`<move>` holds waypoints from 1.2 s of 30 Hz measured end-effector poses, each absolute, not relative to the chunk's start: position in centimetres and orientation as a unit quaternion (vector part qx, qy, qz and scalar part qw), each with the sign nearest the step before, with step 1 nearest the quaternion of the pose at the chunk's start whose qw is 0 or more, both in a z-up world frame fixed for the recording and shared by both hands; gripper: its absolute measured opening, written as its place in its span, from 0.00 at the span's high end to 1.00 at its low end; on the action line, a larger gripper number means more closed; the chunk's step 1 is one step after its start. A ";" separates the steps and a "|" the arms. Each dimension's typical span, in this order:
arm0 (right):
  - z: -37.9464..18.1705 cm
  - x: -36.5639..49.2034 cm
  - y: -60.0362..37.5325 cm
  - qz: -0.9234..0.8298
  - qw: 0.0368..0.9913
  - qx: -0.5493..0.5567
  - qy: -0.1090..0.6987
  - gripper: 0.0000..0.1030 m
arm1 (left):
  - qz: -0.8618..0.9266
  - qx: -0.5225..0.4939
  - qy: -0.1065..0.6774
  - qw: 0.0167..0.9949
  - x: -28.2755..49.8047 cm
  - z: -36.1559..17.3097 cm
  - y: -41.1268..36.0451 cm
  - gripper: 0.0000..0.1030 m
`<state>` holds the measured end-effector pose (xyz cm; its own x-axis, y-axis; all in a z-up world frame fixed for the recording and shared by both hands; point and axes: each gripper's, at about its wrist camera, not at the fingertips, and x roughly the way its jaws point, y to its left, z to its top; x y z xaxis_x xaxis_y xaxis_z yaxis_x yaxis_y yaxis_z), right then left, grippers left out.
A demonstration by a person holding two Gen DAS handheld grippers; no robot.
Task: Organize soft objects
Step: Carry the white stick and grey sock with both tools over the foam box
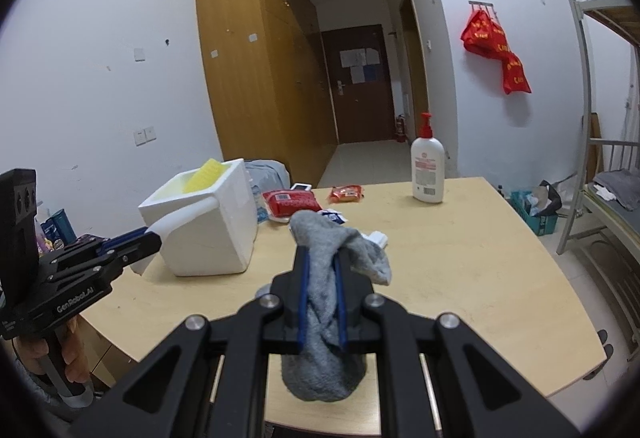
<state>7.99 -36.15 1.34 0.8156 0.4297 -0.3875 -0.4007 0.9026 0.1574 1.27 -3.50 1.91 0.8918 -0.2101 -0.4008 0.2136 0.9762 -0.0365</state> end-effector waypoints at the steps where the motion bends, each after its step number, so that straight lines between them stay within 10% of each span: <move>1: 1.3 7.9 -36.1 0.221 0.952 0.034 0.210 0.86 | -0.106 0.004 0.205 0.973 1.1 2.0 -3.5 0.85; 36: 2.8 9.8 -24.2 0.420 0.887 -0.016 0.192 0.86 | 0.082 -0.036 0.185 0.979 -2.3 3.6 5.8 0.85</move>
